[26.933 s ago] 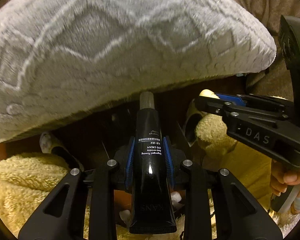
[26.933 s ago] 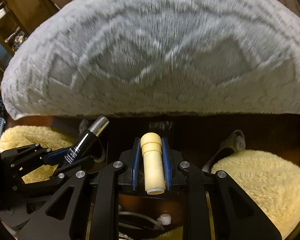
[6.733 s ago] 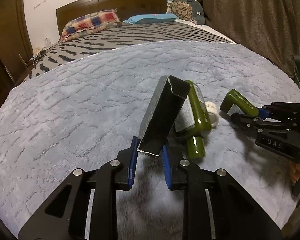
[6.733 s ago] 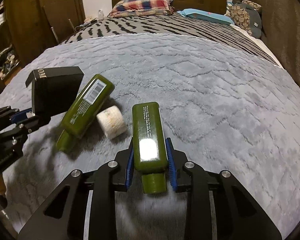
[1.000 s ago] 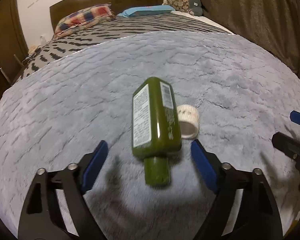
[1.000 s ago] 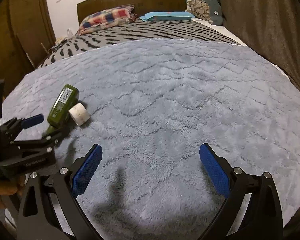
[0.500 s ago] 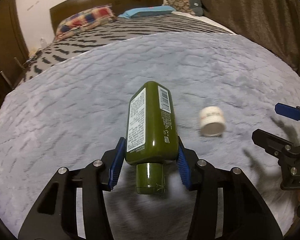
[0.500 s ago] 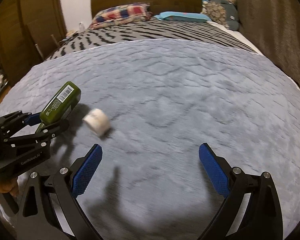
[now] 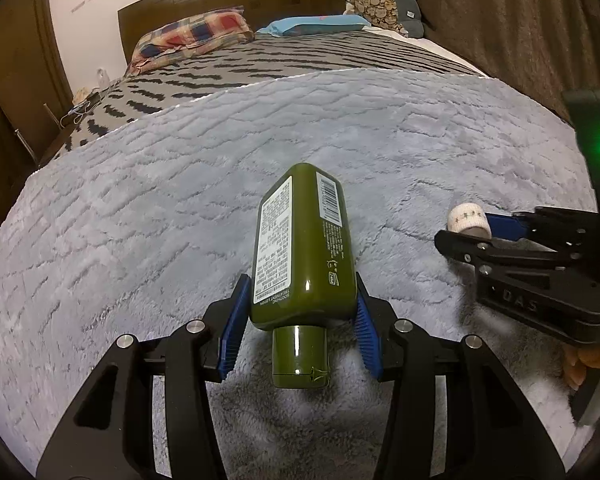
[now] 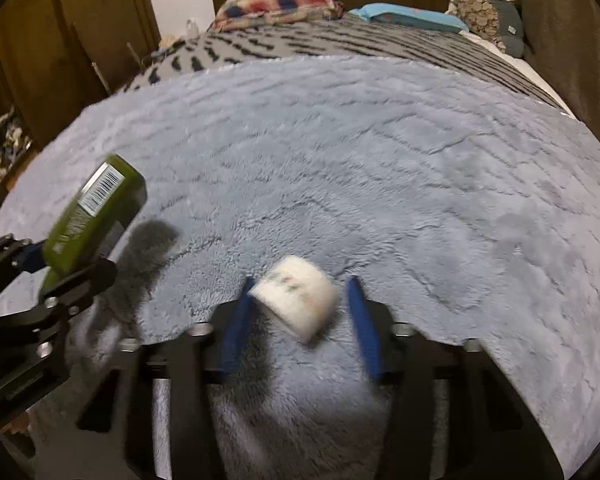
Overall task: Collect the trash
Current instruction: 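Carry both held items down past the bed edge toward the bin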
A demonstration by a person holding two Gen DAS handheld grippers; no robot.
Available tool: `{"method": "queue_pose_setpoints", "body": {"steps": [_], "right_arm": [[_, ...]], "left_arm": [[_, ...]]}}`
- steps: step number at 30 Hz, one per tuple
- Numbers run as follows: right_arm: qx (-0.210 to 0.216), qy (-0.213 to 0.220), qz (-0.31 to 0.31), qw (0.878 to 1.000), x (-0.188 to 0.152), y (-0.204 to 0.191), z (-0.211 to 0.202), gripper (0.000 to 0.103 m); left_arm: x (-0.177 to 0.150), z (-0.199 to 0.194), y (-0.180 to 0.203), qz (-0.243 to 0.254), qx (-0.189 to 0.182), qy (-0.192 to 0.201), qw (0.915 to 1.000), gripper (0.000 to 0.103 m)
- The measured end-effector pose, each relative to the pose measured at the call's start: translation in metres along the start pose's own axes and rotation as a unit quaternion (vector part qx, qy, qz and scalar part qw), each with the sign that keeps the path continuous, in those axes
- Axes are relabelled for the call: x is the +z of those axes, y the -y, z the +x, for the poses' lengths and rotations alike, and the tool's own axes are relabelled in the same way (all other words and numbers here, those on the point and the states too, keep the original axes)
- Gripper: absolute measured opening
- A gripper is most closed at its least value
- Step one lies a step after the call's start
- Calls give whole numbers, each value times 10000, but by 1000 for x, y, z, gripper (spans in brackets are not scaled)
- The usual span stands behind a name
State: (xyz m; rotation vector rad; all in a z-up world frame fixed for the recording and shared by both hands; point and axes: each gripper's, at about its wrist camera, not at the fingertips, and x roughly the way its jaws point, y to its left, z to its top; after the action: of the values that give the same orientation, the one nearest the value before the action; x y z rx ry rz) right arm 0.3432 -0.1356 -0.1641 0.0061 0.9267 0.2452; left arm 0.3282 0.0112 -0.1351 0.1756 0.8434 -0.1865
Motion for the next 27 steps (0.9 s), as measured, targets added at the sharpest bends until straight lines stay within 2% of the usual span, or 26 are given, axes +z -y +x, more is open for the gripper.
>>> {"method": "queue_pose_setpoints", "body": {"steps": [2,5,13,18,27], "right_arm": [[50,92,-37,9999,-3,0,-8,40],[-94,181,-240,9995,-11,-2,-27,40],[-509,464,-456,9966,-46,2,-106,40],[-658,547,-439,9954,-74,3,-148,40],[-598,842,-266,9943,-134,3,-224,40]], "left_arm": [[-2,-5,1,8,-24,16,10000,46],[-7,-17,4,57,-34,45,10000,46],[-32,-66,23,-26,-228,170,9996,46],[-56,-102,41,-110,-408,228,9988,46],[-111,-171,73,-134,-598,443,9971,46]]}}
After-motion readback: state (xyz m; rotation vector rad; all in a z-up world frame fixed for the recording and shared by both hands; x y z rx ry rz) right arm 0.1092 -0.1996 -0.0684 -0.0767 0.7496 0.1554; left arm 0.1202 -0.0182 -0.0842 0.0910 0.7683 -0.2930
